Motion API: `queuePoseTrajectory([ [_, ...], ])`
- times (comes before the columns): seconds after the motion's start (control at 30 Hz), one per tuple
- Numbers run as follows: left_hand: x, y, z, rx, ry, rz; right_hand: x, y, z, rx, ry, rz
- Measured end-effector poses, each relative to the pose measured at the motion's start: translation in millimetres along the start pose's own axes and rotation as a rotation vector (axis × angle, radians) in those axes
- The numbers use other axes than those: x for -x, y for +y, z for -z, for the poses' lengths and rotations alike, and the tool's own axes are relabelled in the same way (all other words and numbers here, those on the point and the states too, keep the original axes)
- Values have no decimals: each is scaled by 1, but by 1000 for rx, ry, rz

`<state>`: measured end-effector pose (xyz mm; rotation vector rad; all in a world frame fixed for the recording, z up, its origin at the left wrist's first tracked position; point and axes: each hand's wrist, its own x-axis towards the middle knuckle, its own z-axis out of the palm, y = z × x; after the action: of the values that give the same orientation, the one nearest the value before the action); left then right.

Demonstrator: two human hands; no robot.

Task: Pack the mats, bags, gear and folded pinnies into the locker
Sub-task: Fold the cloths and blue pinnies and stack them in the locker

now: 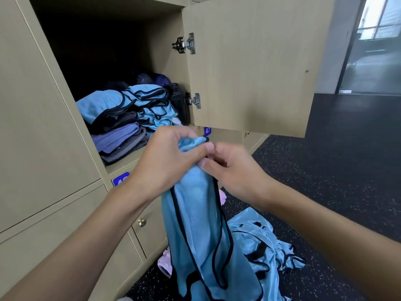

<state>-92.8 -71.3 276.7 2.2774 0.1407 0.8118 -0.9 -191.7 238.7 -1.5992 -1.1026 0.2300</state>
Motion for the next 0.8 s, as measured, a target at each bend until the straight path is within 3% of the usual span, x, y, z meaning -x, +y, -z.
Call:
queuePoseTrajectory([
  [0.17,-6,-10,8,-20,277,-49,4,4,-1,17,-107,-35],
  [0.33,-11,-33,29,-132,435,12,7,11,7,171,-145,-91],
  [0.43,-2,-27,28,-227,274,31,7,11,9,207,-129,-93],
  [0.53,8,-17,15,-217,-155,111,6,11,7,221,-105,-77],
  [0.6,12,-21,6,-281,-345,118,5,11,6,201,-79,-66],
  [0.8,11,-27,9,-281,-203,-6,5,11,11,202,-29,-66],
])
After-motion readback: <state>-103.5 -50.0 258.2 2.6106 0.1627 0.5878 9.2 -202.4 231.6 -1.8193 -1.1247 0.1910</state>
